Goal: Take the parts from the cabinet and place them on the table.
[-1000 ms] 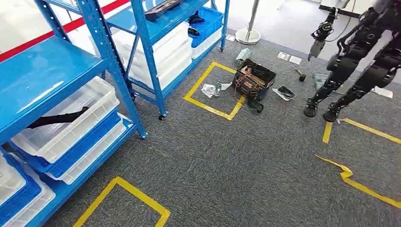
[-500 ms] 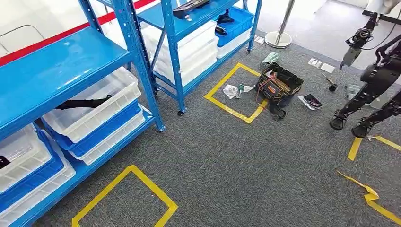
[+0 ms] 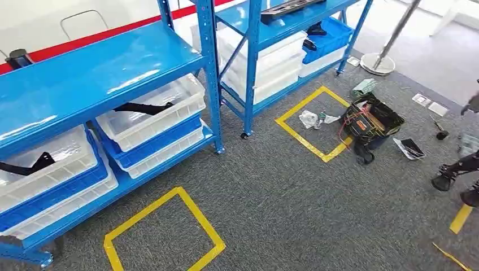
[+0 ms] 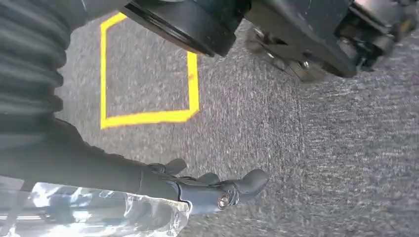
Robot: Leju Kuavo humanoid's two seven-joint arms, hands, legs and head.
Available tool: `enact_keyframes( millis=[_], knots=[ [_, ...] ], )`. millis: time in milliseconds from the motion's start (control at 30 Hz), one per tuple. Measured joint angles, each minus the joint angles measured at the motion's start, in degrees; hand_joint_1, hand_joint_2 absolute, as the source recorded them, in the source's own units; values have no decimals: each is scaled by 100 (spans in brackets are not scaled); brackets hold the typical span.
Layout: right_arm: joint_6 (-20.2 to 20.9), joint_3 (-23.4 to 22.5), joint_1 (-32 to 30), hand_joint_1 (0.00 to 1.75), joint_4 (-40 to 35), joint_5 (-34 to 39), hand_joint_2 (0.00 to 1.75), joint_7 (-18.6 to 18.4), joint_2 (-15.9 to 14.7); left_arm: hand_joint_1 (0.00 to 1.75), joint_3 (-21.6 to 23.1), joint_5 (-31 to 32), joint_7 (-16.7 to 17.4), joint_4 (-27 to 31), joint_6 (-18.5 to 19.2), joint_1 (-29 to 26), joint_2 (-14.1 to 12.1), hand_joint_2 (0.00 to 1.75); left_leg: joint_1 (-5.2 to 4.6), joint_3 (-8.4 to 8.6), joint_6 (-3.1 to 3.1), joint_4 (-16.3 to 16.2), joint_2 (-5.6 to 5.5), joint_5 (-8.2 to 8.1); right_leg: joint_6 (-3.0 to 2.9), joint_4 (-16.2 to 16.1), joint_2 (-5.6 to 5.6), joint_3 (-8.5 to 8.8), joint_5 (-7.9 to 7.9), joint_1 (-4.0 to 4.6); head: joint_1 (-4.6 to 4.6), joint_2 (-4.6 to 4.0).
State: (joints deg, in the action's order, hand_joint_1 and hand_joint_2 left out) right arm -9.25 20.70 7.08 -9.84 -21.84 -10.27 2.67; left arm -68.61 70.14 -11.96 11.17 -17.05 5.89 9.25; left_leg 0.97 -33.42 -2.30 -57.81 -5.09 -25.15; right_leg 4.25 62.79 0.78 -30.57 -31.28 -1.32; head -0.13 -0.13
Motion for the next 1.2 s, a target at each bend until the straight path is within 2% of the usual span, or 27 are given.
enact_keyframes(
  millis=[33, 67, 100, 167, 200, 233, 267, 300, 367, 400, 433, 500, 533, 567, 633, 700, 733, 767, 800, 867, 900, 933, 1000, 1033, 1067, 1100, 1200],
  knots=[
    [0, 0, -34, 0, 2, 0, 175, -2, -2, 0, 0, -9, -2, 2, -2, 0, 0, 0, 4, -33, 46, -15, -76, 1, 37, -437, 296, 160, 144, -53, 22, 0],
    [0, -2, -36, 0, 0, 0, 175, 2, 9, 0, 0, -9, -2, 2, -11, 10, -9, 0, -33, -76, 97, -75, -147, -9, -41, -526, 401, 156, 126, -38, 28, 0],
    [0, -2, -40, 0, 0, 0, 175, 2, 15, 0, 0, -15, -7, 2, -18, 6, -7, 0, -26, -95, 141, -47, -189, 18, -117, -514, 333, 139, 131, -28, 4, 0],
    [0, -2, -16, 0, 0, -4, 175, 2, 22, 0, -2, -20, -9, 2, -24, -29, -9, 0, -1, -99, 229, 30, -298, 75, -211, -508, 219, 168, 150, 17, 13, 0],
    [0, -2, -18, 0, 0, -9, 175, 2, 48, 0, -2, -31, -9, 2, -30, -37, -15, 0, 6, -110, 251, -21, -368, 75, -282, -554, 136, 184, 195, -73, 9, 0],
    [0, -2, -11, 0, 0, -15, 175, 0, 48, 0, -2, -33, -11, 0, -33, -41, -15, 0, -27, -222, 257, -157, -51, -34, -315, -552, 64, 205, 204, -50, 0, 0],
    [0, -2, -25, 0, 0, -22, 175, 2, 46, 0, -2, -35, -11, 0, -35, -35, -13, 0, -37, -350, 269, -450, 222, -248, -377, -549, -9, 202, 208, -48, -59, 0],
    [0, -4, -45, 0, 0, -20, 175, 2, 48, 0, -2, -35, -11, 0, -35, -22, -13, 0, -29, -561, 284, -898, 383, -488, -395, -547, -95, 191, 203, -18, -81, 0],
    [0, -4, -51, 0, 0, -20, 175, 2, 46, 0, -2, -35, -13, 0, -35, -15, -11, 0, -24, -948, 301, -1704, 473, -806, -408, -545, -266, 176, 194, 24, -83, 0],
    [0, -4, -53, 0, 0, -20, 175, 2, 42, 0, -2, -35, -13, 0, -35, -22, -9, 0, -24, -995, 300, -1817, 487, -784, -416, -545, -354, 179, 187, 31, -81, 0],
    [0, -4, -52, 0, 0, -22, 175, 0, 39, 0, -4, -37, -11, 0, -35, -32, -7, 0, -22, -900, 294, -1645, 501, -641, -425, -544, -424, 184, 178, 36, -81, 0],
    [0, -4, -47, 0, 0, -28, 175, 0, 39, 0, -4, -37, -11, 0, -37, -32, -11, 0, -26, -356, 258, -669, 623, -157, -417, -544, -550, 225, 153, 37, -83, 0],
    [0, -4, -48, 0, 0, -33, 175, 0, 39, 0, -4, -37, -11, 0, -37, -23, -11, 0, -38, -88, 218, -203, 843, -29, -400, -545, -598, 253, 133, 50, -87, 0],
    [0, -4, -53, 0, 0, -35, 175, 0, 35, 0, -4, -35, -11, 2, -37, 1, -11, 0, -118, -38, 181, -99, 973, -127, -361, -539, -650, 240, 108, 122, -85, 0],
    [-2, -4, -46, 0, 2, -37, 175, 0, 35, 0, -4, -35, -20, 2, -46, 7, -15, 0, -134, -59, 114, -92, 834, -127, -317, -552, -737, 234, 85, 120, -61, 0],
    [-17, -4, -20, 0, 0, -37, 175, 0, 33, 0, -4, -33, -28, 2, -48, -3, -20, 0, -137, -45, 30, -29, 687, -96, -248, -590, -860, 351, 77, 143, -74, 0],
    [-18, -4, -29, 0, -2, -37, 175, 0, 22, 0, -4, -33, -35, 0, -48, -8, -15, 0, -82, 46, -6, 30, 647, -48, -215, -509, -638, 315, 13, 101, -55, 0],
    [-20, -4, -49, 0, 0, -33, 175, 0, 13, 0, -4, -33, -37, 2, -50, -3, -15, 0, -57, 47, -52, 48, 590, -22, -243, -270, -340, 204, -134, 106, -33, 0],
    [-22, -7, -62, 0, -2, -26, 175, 7, 13, 0, -4, -31, -42, 2, -50, 13, -15, 0, -55, 26, -67, 50, 526, -11, -273, 148, -198, 0, -321, 101, 0, 0],
    [-31, -9, -8, 0, -2, -9, 175, 11, 9, 0, -4, -24, -44, 0, -50, 10, -2, 0, -56, -1, -70, 48, 383, -8, -287, 1095, -141, -468, -647, 94, 7, 0],
    [-31, -9, 12, 0, -2, 0, 175, 17, 9, 0, -4, -24, -44, 0, -50, 3, -4, 0, -54, 0, -68, 47, 309, -6, -247, 1292, -141, -570, -653, 93, 13, 0],
    [-31, -11, 18, 0, -2, 0, 175, 17, 7, 0, -4, -26, -44, 0, -50, -6, -2, 0, -47, 11, -61, 45, 225, -3, -187, 1161, -140, -517, -546, 77, 9, 0],
    [-31, -11, 0, 0, -2, 0, 175, 17, -2, 0, -4, -24, -44, 0, -48, -5, 6, 0, -32, 25, -39, 33, 46, 3, -48, 289, -79, -129, -113, 31, 11, 0],
    [-31, -11, -28, 0, -2, 2, 175, 17, -15, 0, -4, -20, -50, 0, -46, -3, 13, 0, -27, 18, -5, 15, -43, 3, 10, -277, 92, 105, 119, -6, 17, 0],
    [-31, -11, -50, 0, -2, 11, 175, 22, -13, 0, -4, -11, -57, 0, -44, 2, 9, 0, -64, -28, 47, -35, -109, 1, -10, -529, 389, 168, 138, -33, 42, 0],
    [-31, -11, -45, 0, -2, 11, 175, 22, 0, 0, -2, -4, -59, 0, -35, 6, 7, 0, -65, -59, 79, -40, -157, 11, -100, -526, 315, 136, 167, -27, 24, 0],
    [-33, -13, -25, 0, -2, 13, 175, 22, 15, 0, 0, 11, -59, 0, -33, -32, 4, 0, -31, -94, 191, 26, -309, 79, -245, -531, 158, 186, 201, 17, 20, 0]
  ],
)
